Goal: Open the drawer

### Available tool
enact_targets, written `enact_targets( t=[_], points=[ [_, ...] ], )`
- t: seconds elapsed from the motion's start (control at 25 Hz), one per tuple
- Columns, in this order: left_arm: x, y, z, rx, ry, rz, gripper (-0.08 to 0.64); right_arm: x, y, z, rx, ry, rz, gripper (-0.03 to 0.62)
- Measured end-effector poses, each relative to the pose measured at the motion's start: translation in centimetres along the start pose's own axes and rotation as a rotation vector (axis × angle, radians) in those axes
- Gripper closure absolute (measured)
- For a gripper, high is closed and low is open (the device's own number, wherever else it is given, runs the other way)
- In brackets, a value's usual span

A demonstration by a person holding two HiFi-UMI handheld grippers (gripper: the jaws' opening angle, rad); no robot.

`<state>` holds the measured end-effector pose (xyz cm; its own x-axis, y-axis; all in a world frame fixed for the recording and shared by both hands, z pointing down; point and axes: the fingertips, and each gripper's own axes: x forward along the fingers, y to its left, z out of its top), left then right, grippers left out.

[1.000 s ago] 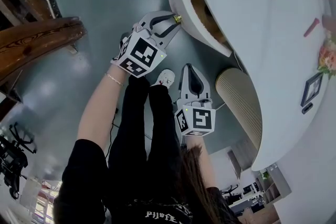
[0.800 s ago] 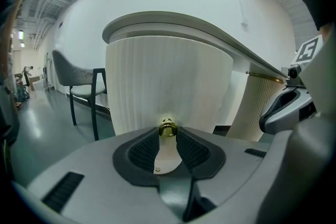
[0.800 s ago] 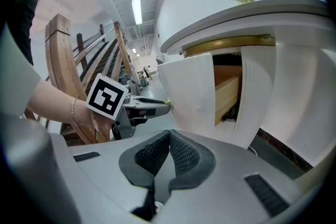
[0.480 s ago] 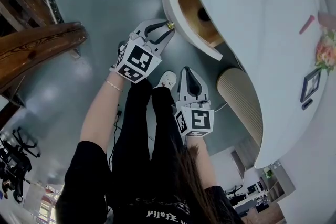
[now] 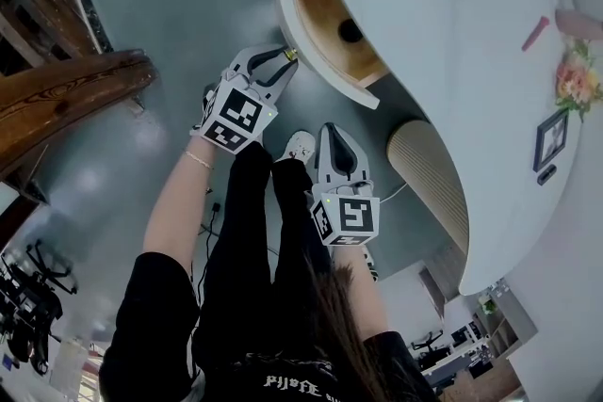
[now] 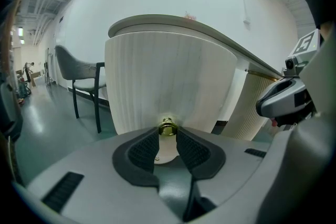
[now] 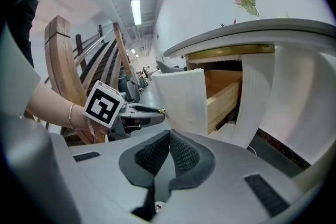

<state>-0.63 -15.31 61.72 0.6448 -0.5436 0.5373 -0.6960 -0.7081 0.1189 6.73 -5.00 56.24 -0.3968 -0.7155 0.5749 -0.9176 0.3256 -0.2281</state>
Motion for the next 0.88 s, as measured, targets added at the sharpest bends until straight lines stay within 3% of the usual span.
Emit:
enact_targets(
  t=[0.88],
  points=[
    [-1.6, -0.1, -0.5, -0.037, 0.04, 0.054, 0.445, -2.0, 0.7, 0.2, 0.002, 0.006, -0.009, 0.566]
  ],
)
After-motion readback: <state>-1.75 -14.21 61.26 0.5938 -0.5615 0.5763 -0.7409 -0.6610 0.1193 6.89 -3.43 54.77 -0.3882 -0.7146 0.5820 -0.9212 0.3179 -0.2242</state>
